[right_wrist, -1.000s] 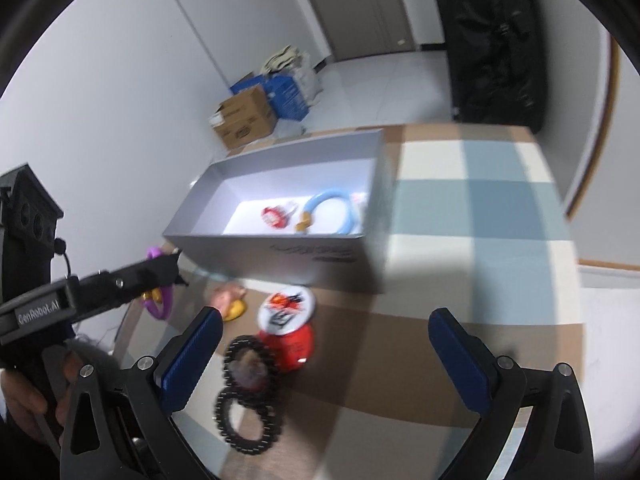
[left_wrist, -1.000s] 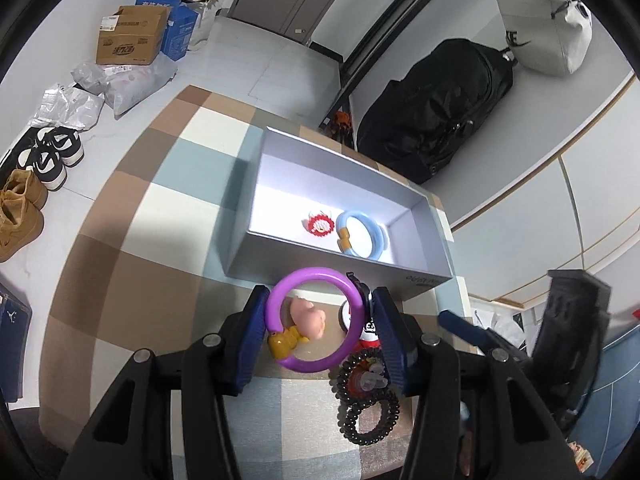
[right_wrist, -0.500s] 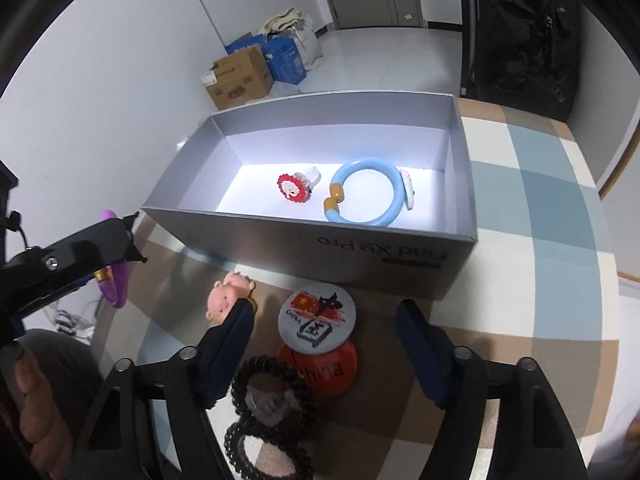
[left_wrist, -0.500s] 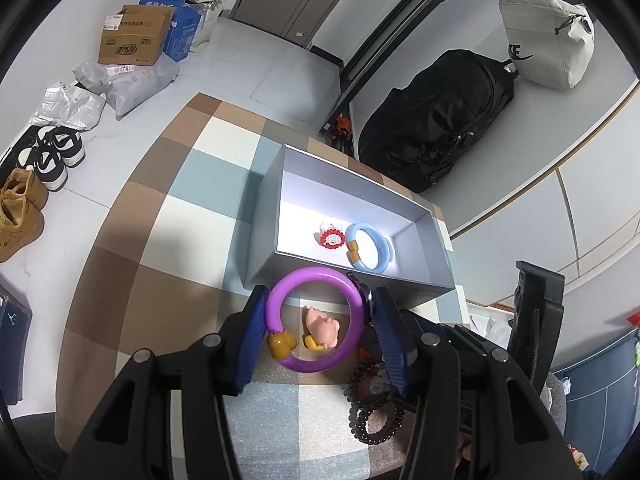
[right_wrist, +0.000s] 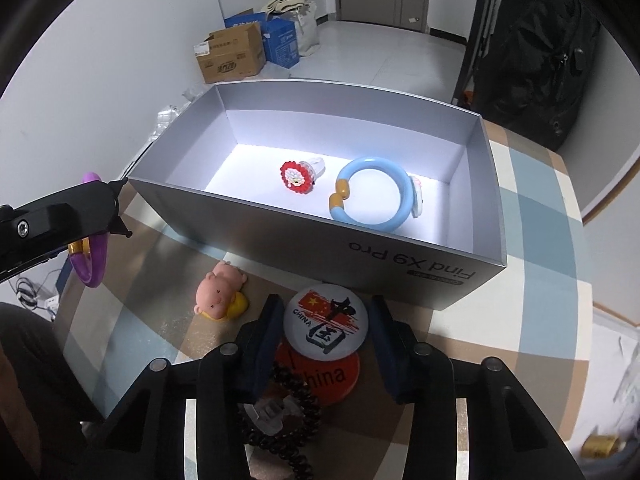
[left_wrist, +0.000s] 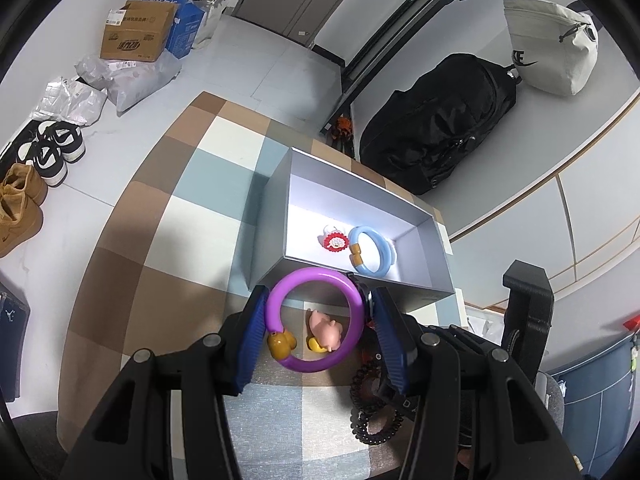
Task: Organize jewelry
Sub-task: 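Grasp the white round badge with the right tool while the left holds the purple ring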
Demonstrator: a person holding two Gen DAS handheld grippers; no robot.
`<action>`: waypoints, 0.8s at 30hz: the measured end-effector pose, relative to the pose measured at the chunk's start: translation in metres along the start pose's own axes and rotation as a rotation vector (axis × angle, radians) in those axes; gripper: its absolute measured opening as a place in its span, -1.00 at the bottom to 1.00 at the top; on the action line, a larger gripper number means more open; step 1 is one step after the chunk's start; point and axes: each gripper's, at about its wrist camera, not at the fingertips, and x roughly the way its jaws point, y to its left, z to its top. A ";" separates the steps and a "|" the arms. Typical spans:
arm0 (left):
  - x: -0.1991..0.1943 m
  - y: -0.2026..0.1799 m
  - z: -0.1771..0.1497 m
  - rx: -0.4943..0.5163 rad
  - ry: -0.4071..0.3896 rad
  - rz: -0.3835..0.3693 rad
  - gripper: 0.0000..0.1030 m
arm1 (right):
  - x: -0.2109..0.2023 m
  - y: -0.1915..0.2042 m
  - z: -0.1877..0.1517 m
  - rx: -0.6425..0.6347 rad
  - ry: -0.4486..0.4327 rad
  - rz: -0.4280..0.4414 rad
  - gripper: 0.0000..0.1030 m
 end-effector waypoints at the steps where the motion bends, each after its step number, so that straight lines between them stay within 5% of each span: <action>1: 0.001 -0.001 0.000 0.003 0.001 0.001 -0.10 | 0.000 -0.002 0.000 0.003 -0.001 0.006 -0.19; 14: -0.001 -0.003 0.000 0.016 -0.020 0.006 -0.10 | -0.022 -0.028 -0.002 0.084 -0.055 0.110 -0.19; 24: -0.008 -0.011 0.005 0.032 -0.061 -0.017 -0.10 | -0.059 -0.033 0.001 0.082 -0.219 0.211 -0.18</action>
